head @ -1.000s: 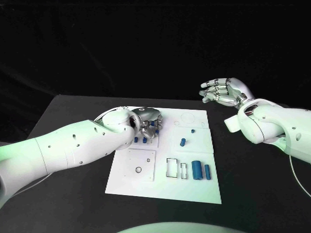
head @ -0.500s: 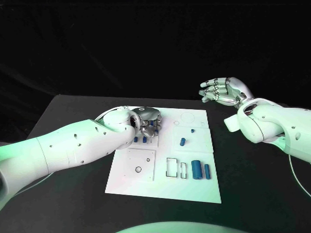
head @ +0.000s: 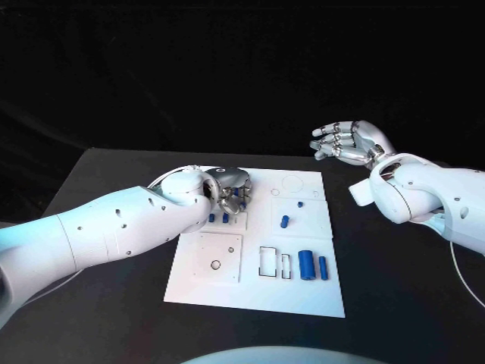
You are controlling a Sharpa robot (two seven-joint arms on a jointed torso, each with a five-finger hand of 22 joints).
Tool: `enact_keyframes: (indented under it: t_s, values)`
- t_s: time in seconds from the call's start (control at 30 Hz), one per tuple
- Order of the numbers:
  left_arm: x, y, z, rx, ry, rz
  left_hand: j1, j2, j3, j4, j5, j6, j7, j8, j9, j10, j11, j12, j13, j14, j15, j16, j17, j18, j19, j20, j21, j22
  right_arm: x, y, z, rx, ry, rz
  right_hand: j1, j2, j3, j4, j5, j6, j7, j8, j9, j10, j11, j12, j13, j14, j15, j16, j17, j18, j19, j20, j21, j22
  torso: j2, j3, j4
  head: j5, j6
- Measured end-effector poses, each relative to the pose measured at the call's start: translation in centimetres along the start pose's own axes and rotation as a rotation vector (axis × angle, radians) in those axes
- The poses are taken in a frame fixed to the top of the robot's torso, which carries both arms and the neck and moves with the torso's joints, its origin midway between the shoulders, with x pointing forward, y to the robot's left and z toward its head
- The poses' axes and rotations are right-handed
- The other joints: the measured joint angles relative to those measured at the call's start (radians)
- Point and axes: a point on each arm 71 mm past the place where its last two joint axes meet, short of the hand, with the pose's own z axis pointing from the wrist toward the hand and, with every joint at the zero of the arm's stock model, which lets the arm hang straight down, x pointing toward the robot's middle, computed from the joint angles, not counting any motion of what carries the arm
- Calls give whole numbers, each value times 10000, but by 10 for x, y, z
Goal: Assemble the parts on the task board
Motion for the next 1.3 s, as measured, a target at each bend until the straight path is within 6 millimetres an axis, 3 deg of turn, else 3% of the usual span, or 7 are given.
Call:
enact_keyframes:
  t_s: [0.37, 0.7, 1.3]
  values:
    - [0, 1, -5, 163, -274, -94, -179, 35, 190, -132, -22, 333, 11, -117, -15, 367, 30, -301, -103, 0, 0, 0, -193, 1, 0, 0, 147, 182, 1, 0, 0, -20, 6, 2, 0, 0, 0, 0, 0, 0, 0, 0, 0, 0, 0, 0, 1, 0, 0, 0, 1, 0, 0, 0, 0, 1, -10, -4, -8, 9, 62]
    - [-18, 4, -20, 358, -958, -396, -270, 22, 218, -161, -23, 478, 14, -155, -4, 504, -32, -484, -103, 0, 0, 0, -321, 1, 0, 0, 192, 223, 0, 0, 0, -26, -3, -3, 0, 0, 0, 0, -1, 0, 0, 0, 1, 0, 0, 0, 1, 0, 0, 0, 1, 0, 0, 0, 0, 1, -31, 9, 12, 35, 89]
    - [-29, 35, -46, -244, -1219, -626, -309, -18, 217, -161, -23, 546, 10, -207, 18, 609, -3, -572, -115, -1, 0, 0, -455, 1, 0, 0, 189, 258, -2, -1, 0, -20, -35, -16, 0, 0, 0, 0, -1, 0, 0, -1, -9, 0, 0, 63, -16, 0, 0, 0, -7, 0, 0, 0, 0, -14, -28, 2, 30, 96, 137]
